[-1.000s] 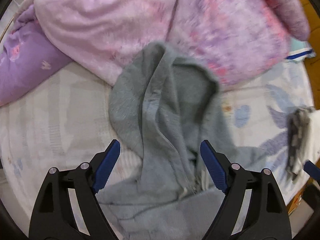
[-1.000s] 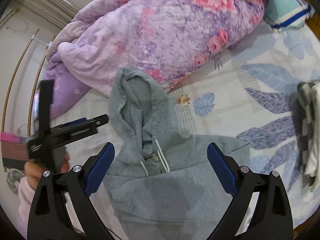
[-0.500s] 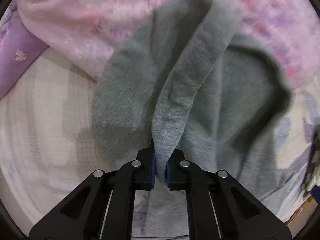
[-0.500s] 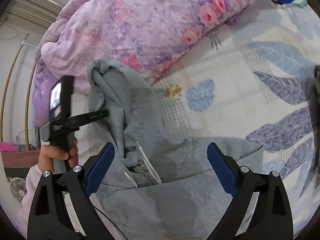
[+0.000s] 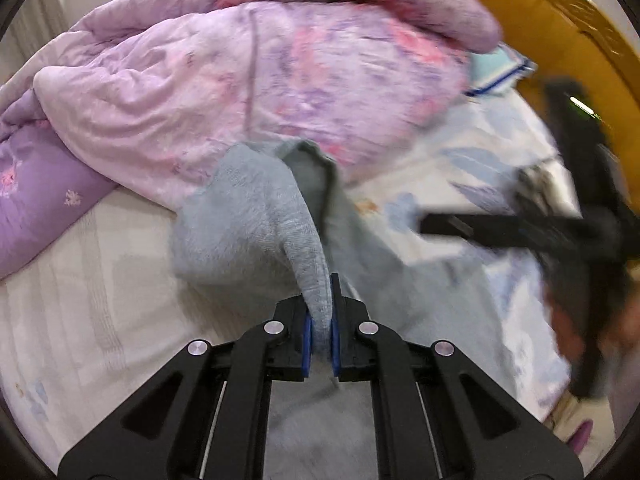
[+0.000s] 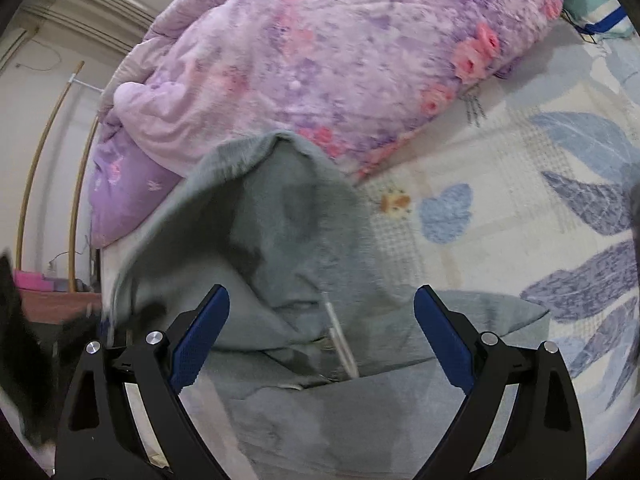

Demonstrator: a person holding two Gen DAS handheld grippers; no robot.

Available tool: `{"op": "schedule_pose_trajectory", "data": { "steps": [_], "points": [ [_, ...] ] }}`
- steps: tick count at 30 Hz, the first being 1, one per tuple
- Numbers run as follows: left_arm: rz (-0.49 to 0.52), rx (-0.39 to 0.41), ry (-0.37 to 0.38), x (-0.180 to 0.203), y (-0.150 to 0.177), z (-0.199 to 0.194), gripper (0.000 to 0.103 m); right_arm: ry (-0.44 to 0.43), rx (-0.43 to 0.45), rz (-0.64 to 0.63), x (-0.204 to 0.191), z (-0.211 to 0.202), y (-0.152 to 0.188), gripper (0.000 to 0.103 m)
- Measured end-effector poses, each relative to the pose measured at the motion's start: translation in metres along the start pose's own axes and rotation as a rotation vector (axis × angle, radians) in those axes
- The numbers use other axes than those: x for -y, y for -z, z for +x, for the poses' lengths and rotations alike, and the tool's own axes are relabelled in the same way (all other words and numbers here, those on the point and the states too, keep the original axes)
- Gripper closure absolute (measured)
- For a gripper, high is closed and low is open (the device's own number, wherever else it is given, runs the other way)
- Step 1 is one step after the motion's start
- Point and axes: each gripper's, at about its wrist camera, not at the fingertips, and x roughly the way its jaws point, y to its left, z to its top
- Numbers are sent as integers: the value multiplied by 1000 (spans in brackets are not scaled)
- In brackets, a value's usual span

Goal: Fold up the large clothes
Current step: 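Lift the hood with the left tool while the right tool closes on it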

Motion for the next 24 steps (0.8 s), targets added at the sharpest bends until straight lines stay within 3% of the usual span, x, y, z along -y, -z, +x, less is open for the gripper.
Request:
{"op": "schedule_pose_trajectory", "data": {
  "steps": [4, 6, 8, 9, 15, 16, 17, 19, 22, 24],
  "points": [
    [63, -1, 14, 26, 36, -29, 96, 38, 14, -96, -25, 9, -3, 13],
    [58, -7, 19, 34, 55, -37, 96, -7, -56, -103, -34, 26, -4, 13],
    [55, -7, 17, 34, 74, -45, 96, -145, -116, -9, -35, 45, 0, 13],
    [42, -11, 25, 34, 83, -47, 96, -165, -130, 14, -37, 54, 2, 13],
    [-32, -13, 5, 19, 111, -49, 96, -92, -306, 214, -24, 125, 16, 14],
    [-50, -11, -4, 14, 114, -49, 96, -23, -314, 246, -19, 127, 18, 16],
    [-67, -12, -9, 9, 116, -50, 96, -10, -292, 272, -15, 123, 20, 16],
    [-91, -13, -14, 0, 120, -49, 96, -63, -228, 348, -3, 107, 19, 16],
    [-103, -8, -15, -8, 125, -50, 96, -26, -178, 360, 6, 95, 12, 16],
    [-110, 0, -4, -9, 127, -52, 96, -73, -262, 318, 1, 114, 10, 16]
  ]
}}
